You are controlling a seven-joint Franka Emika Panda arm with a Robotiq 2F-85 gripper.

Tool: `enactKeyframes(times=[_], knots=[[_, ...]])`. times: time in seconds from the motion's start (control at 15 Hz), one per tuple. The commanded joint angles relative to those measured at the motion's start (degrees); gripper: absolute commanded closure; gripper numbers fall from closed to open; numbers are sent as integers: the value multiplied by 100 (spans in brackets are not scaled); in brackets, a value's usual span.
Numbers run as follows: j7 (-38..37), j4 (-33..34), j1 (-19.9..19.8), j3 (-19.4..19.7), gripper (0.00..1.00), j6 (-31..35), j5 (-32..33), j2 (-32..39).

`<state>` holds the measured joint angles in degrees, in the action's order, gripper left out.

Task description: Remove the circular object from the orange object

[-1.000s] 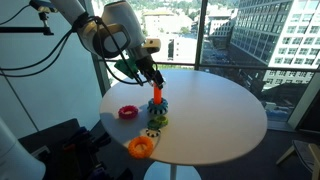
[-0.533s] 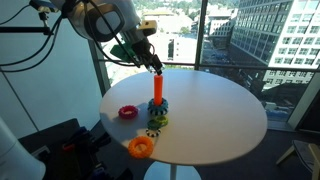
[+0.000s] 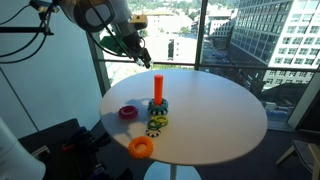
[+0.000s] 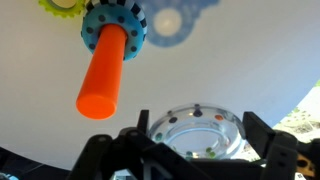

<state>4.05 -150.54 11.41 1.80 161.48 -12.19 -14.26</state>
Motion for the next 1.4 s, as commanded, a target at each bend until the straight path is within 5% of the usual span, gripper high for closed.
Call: enactKeyframes(times=[0.0,0.8,1.33], knots=[[661,192,284,141,33,-558,-602,126],[660,457,-336,-140,33,-1496,-331,1196],[620,528,-596,-323,33,-1277,53,1868]])
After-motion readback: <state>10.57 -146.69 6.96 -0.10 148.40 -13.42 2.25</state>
